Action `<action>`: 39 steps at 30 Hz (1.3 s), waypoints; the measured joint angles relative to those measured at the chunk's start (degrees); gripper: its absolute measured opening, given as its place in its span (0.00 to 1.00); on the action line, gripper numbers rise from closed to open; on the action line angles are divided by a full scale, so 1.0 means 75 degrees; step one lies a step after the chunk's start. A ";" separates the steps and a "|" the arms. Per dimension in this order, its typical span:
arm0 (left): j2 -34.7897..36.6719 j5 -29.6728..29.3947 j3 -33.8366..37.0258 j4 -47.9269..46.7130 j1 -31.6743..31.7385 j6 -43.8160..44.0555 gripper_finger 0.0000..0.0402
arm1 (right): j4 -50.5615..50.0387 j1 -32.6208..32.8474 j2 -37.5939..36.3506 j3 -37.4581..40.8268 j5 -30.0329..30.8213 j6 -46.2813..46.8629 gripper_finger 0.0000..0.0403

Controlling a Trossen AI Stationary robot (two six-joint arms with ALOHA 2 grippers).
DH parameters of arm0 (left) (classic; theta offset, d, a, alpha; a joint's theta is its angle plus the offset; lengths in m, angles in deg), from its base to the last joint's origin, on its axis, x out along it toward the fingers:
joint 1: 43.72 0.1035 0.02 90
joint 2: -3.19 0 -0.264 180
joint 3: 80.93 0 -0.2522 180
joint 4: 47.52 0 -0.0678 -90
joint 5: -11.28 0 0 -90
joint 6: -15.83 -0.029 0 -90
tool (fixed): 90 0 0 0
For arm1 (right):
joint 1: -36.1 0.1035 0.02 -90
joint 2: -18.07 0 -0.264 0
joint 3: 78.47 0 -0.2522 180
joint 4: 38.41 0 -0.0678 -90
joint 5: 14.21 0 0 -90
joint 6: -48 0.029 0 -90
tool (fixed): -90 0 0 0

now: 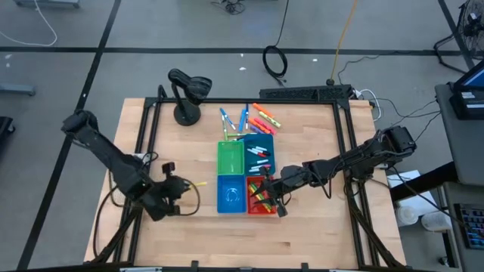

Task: Pick & Place Markers
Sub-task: Put the yellow pen into the red bin

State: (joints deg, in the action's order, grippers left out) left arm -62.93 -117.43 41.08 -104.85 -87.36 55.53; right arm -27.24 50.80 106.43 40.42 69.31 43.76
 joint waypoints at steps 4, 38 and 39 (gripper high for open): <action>0.0220 -0.1185 -0.0003 0.1695 -0.0006 -0.2261 0.08 | 0.0017 -0.0035 0.0000 0.0000 0.0833 -0.0194 0.25; -0.1056 0.5502 0.1253 0.9438 0.3768 -0.7338 0.08 | 0.3637 -0.0164 0.1443 -0.1262 -0.0043 -0.2195 0.53; -0.1057 0.5594 0.1253 0.9457 0.3814 -0.7336 0.08 | 0.3643 -0.0164 0.1471 -0.1339 -0.0117 -0.2191 0.53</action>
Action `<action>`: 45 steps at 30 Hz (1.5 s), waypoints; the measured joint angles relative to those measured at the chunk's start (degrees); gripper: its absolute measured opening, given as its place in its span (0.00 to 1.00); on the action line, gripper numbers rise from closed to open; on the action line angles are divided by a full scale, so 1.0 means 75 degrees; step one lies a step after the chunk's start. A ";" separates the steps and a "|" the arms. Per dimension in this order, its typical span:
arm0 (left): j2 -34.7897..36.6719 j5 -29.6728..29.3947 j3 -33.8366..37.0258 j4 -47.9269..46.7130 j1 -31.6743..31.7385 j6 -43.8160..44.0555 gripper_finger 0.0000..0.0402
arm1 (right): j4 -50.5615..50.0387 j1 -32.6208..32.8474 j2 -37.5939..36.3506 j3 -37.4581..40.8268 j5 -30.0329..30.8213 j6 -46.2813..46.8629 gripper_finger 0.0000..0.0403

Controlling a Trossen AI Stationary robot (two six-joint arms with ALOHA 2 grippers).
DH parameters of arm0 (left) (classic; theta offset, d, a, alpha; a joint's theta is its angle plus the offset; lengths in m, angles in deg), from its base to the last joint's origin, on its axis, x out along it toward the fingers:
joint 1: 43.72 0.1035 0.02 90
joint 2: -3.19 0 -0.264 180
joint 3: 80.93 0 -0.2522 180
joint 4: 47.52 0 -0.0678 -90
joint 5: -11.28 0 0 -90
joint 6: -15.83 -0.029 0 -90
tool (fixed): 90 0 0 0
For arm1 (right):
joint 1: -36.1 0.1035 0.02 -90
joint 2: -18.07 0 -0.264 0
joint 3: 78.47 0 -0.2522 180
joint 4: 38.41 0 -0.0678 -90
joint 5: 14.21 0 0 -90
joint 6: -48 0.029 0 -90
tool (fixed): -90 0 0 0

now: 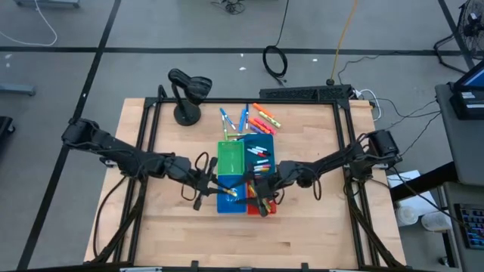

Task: Pick & Place Markers
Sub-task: Put the yellow pen into the red bin

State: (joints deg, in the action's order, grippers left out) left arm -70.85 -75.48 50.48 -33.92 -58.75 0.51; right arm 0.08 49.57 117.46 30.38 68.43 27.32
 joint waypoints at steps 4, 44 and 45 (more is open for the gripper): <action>-0.0116 0.0246 -0.0003 0.0272 0.0207 0.0000 0.08 | -0.0075 0.0000 0.0013 -0.0057 -0.0062 0.0042 0.52; -0.0948 -0.4555 -0.0830 -0.0432 -0.0399 -0.0225 0.58 | -0.4072 0.0069 -0.1072 -0.0048 0.1518 0.0909 0.01; -0.0886 -0.4842 -0.0842 -0.0475 -0.0459 -0.0248 0.61 | -0.4420 0.0087 -0.1120 -0.0048 0.1559 0.1148 0.01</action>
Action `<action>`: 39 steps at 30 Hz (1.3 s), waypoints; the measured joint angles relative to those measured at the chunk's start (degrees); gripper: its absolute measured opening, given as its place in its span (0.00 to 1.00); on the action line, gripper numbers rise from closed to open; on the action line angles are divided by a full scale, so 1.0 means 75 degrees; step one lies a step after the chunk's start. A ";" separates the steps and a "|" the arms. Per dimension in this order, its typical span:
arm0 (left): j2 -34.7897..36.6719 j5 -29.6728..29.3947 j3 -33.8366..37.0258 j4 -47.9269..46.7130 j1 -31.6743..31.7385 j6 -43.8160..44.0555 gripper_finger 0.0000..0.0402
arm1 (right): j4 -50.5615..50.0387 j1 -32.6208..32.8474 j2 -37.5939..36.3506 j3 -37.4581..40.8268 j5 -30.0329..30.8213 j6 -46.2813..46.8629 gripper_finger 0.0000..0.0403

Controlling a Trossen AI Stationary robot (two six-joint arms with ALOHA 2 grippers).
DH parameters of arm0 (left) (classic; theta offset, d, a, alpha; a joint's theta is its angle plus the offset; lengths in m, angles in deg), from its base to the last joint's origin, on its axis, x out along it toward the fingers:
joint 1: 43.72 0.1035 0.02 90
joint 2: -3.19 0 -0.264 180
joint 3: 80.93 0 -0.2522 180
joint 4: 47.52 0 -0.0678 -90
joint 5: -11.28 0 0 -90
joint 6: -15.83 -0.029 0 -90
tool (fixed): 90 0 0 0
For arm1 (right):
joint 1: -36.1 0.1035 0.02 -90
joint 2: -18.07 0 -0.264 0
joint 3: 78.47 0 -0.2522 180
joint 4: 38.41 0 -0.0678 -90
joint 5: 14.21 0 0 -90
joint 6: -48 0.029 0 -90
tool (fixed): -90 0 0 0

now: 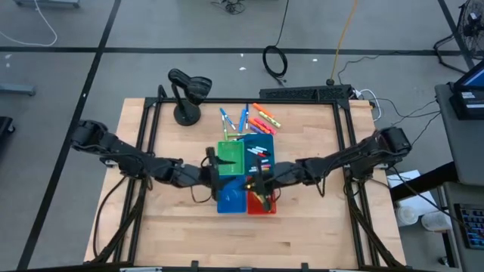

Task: Pick & Place Markers
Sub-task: Put the yellow pen into the red bin, then put the green highlighter pen into the blue bin

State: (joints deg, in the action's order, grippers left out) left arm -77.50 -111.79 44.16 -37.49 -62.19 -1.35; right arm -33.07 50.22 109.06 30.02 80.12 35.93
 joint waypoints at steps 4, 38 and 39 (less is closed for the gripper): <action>0.0462 -0.0453 0.0014 -0.0751 -0.0123 0.0176 0.70 | -0.1160 0.0210 -0.0098 0.0000 -0.0021 0.0952 0.01; 0.1046 -0.0378 0.0015 -0.2722 0.0759 0.2013 0.63 | -0.0386 0.0371 -0.0157 0.0877 0.0008 0.2023 0.28; 0.1046 -0.0375 0.0015 -0.2771 0.0759 0.2057 0.64 | -0.0347 0.0380 -0.0203 0.0880 0.0014 0.1937 0.28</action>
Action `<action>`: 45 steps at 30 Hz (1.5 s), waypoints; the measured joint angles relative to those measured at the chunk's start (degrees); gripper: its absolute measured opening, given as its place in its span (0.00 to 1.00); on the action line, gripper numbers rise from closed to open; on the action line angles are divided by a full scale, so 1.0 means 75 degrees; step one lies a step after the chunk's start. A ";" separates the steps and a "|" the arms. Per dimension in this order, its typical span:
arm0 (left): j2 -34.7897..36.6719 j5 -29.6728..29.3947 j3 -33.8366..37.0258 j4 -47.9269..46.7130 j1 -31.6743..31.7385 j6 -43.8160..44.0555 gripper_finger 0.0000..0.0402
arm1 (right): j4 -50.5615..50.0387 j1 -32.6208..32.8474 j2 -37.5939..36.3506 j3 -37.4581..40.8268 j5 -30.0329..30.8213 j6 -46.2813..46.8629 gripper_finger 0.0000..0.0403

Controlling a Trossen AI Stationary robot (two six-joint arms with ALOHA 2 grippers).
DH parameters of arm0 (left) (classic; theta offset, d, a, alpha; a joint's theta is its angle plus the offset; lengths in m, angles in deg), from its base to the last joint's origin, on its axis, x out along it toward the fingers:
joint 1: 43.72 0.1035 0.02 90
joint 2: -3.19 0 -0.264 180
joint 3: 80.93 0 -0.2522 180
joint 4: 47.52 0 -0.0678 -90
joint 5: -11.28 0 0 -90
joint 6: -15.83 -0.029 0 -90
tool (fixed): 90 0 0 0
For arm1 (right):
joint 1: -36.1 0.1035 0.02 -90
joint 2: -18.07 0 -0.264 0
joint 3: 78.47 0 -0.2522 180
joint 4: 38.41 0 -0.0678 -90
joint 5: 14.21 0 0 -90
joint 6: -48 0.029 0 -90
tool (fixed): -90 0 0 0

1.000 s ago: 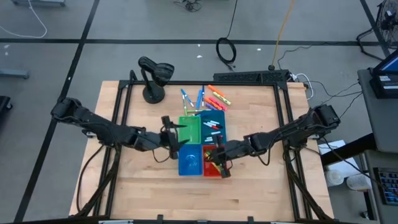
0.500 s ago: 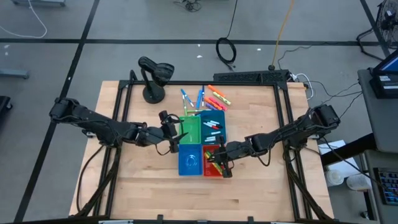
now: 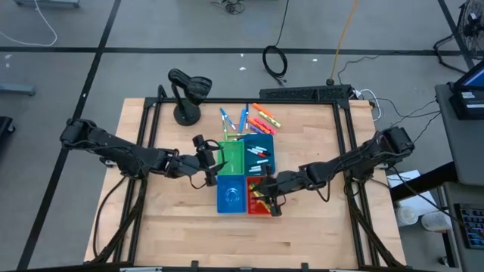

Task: Pick & Place Markers
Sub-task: Put the green highlighter pen into the blue bin

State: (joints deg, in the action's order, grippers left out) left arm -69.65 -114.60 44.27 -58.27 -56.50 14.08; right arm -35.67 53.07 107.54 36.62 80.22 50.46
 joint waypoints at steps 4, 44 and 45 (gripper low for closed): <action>0.0000 -0.0003 0.0000 -0.0073 0.0000 0.0064 0.63 | 0.0260 0.0044 -0.0182 0.0000 0.0000 -0.0349 0.29; 0.2681 0.5582 0.2229 0.3228 0.4982 -0.0452 0.77 | -0.0178 -0.5728 -0.1435 0.0157 0.1034 -0.1935 0.57; 0.2663 0.5596 0.2229 0.3216 0.5000 -0.0614 0.79 | -0.0252 -0.5988 -0.1291 0.0154 0.0751 -0.1759 0.58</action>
State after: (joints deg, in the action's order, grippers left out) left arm -49.68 -72.63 60.99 -34.15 -19.00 9.47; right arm -37.56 8.16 97.85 37.78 85.85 37.27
